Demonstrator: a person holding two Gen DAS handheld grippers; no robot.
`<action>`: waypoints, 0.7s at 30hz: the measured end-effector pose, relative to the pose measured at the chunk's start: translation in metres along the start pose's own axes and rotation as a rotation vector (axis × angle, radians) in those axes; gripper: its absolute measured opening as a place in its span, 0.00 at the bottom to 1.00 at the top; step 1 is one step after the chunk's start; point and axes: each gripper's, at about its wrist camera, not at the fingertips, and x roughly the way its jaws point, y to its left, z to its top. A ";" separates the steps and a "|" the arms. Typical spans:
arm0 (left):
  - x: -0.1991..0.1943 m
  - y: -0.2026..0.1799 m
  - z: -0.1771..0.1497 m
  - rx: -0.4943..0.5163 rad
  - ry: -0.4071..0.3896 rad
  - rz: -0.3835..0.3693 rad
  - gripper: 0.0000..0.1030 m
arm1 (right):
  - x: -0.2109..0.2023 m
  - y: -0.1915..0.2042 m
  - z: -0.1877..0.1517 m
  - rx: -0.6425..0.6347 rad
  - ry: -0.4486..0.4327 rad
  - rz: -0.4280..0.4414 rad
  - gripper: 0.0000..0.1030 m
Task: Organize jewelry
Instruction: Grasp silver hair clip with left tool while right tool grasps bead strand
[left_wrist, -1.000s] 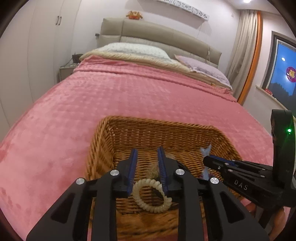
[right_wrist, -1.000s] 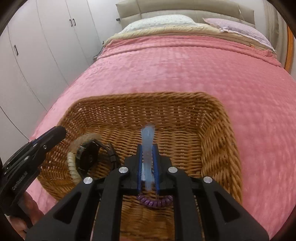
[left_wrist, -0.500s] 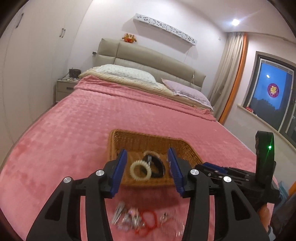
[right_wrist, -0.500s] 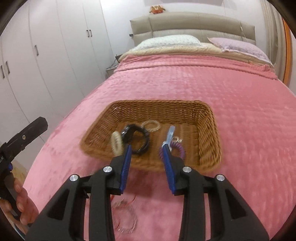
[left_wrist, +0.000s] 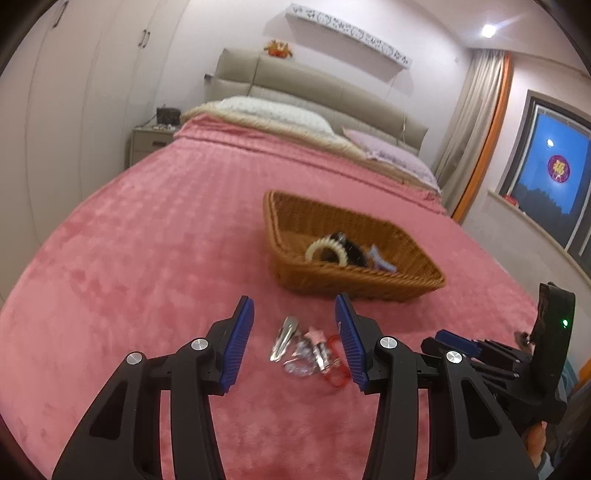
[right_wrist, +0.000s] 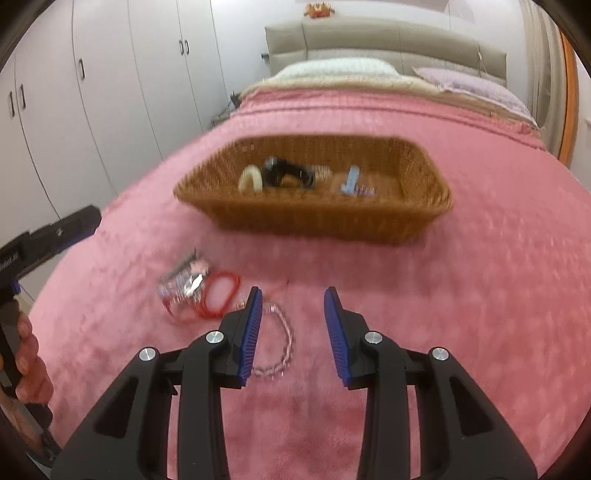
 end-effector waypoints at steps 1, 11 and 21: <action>0.007 0.005 -0.001 -0.012 0.023 0.007 0.43 | 0.003 0.002 -0.003 -0.003 0.010 -0.004 0.31; 0.066 0.014 -0.010 0.018 0.196 0.071 0.41 | 0.021 0.001 -0.015 -0.008 0.062 -0.012 0.31; 0.087 -0.004 -0.023 0.138 0.307 0.054 0.27 | 0.029 0.003 -0.018 -0.014 0.089 0.011 0.31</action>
